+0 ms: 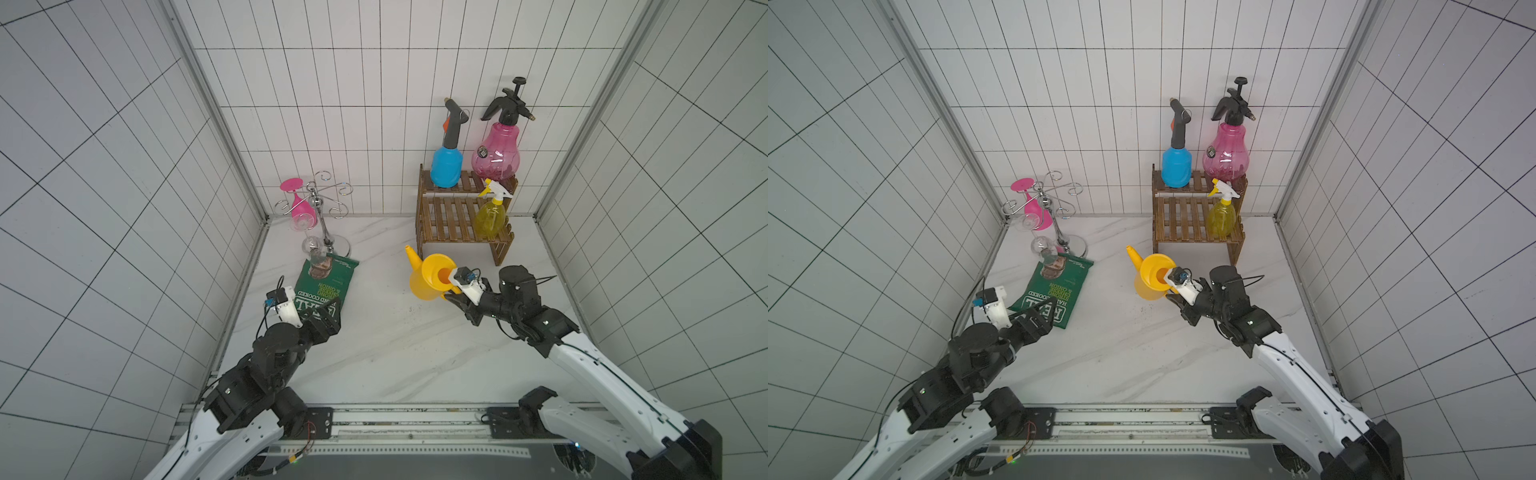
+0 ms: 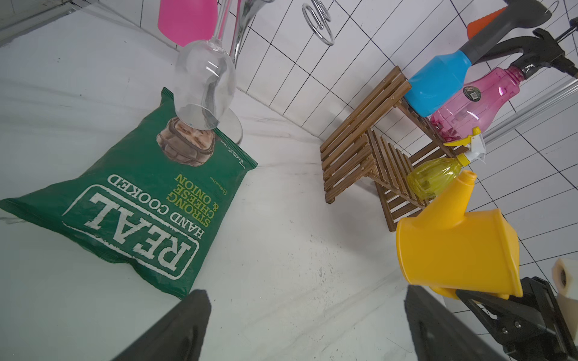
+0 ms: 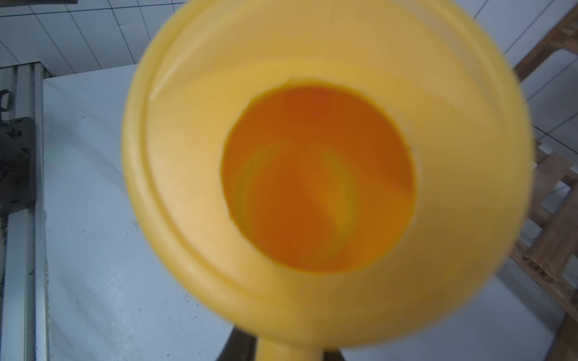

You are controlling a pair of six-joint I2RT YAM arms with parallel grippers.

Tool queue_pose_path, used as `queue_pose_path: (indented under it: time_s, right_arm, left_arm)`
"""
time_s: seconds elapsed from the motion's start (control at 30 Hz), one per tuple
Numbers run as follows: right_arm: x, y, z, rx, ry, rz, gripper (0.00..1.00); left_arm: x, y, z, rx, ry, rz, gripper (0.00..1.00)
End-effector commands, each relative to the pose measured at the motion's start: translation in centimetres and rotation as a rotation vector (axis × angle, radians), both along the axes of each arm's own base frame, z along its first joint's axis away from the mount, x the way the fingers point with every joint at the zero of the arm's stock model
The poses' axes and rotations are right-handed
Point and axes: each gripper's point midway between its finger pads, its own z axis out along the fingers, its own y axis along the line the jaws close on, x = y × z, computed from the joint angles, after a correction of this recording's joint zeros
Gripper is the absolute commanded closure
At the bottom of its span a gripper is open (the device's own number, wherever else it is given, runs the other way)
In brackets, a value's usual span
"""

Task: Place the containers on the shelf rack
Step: 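Place the container on the shelf.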

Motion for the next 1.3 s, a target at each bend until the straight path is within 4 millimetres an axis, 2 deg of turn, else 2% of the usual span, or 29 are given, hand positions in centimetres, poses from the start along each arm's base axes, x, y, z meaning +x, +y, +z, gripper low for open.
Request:
queue_pose_path:
  time_s: [0.0,0.2,0.63,0.87,1.27]
  right_arm:
    - [1.9,-2.2,1.0,0.006,0.01,-0.115,1.0]
    - [6.2,-4.9,1.3,-0.031,0.04,-0.25,1.0]
    - [14.4,-2.9,1.7,-0.164,0.081,-0.205,1.0]
    - [17.4,-2.3,2.0,-0.2,0.076,-0.197,1.0]
    - [20.8,-2.0,2.2,-0.202,0.072,-0.204,1.0]
  left_arm:
    - [0.6,-1.5,0.3,-0.004,-0.028,-0.056,0.01]
    - [1.1,-2.6,-0.4,0.019,-0.026,-0.094,0.01]
    - [1.5,-3.0,-0.5,0.065,-0.05,-0.116,0.01]
    - [1.3,-2.7,-0.4,0.077,-0.058,-0.113,0.01]
    - [1.2,-2.3,-0.6,0.083,-0.058,-0.099,0.01]
